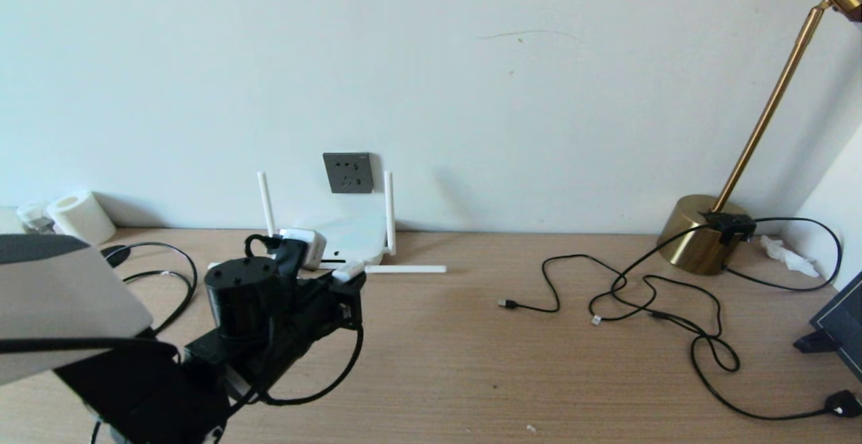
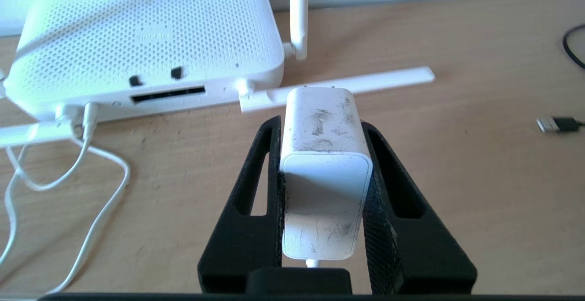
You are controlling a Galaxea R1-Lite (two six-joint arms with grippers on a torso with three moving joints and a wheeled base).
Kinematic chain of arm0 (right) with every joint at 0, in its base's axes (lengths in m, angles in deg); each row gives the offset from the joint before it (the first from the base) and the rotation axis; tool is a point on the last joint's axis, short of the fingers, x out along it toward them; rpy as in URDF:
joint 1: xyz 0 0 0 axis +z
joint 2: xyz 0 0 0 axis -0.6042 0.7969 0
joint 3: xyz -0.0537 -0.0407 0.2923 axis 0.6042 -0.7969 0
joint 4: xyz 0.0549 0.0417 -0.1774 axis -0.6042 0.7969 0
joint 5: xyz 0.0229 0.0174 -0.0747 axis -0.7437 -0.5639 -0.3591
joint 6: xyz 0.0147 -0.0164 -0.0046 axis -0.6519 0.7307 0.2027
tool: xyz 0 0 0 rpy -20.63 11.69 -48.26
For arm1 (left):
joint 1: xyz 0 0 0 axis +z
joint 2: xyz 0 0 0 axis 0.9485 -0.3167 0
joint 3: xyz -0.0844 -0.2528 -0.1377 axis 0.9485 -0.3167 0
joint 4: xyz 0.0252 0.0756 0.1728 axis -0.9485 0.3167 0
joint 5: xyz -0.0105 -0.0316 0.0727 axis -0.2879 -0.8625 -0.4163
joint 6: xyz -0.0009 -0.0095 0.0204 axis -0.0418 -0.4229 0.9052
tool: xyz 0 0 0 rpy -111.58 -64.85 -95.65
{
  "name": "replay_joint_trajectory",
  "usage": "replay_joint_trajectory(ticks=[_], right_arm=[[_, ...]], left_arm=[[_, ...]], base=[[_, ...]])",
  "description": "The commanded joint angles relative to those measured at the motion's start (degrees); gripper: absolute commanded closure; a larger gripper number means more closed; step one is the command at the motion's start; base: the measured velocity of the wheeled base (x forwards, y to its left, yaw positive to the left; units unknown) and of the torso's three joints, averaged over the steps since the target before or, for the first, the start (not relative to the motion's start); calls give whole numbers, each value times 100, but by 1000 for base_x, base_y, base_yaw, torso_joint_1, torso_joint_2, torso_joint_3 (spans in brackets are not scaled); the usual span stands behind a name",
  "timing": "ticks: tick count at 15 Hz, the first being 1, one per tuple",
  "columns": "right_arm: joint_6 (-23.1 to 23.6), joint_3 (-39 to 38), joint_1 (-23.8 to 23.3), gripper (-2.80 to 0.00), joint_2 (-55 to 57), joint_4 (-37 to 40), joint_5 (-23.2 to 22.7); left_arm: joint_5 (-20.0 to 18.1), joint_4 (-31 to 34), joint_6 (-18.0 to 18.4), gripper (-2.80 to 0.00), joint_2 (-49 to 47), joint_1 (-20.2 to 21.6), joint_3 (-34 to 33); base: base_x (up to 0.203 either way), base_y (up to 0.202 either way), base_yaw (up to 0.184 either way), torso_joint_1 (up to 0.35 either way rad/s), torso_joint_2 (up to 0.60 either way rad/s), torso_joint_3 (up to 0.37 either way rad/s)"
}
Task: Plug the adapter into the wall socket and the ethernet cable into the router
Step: Align plug and socket
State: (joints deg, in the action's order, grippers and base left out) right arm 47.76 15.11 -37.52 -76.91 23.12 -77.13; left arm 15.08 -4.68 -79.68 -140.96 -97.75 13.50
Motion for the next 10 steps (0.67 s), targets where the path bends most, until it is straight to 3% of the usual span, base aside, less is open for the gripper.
replay_joint_trajectory(ticks=[1, 4, 10], right_arm=[[1, 0, 0, 0, -2, -4, 2], [1, 0, 0, 0, -2, -4, 2], [1, 0, 8, 0, -2, -4, 2]], left_arm=[[10, -201, -1, 0, -283, 2, 125], [201, -764, 27, 0, -638, 19, 415], [269, -1027, 94, 0, -495, 375, 316]], base=[[0, 0, 0, 0, 0, 0], [0, 0, 0, 0, 0, 0], [0, 0, 0, 0, 0, 0]])
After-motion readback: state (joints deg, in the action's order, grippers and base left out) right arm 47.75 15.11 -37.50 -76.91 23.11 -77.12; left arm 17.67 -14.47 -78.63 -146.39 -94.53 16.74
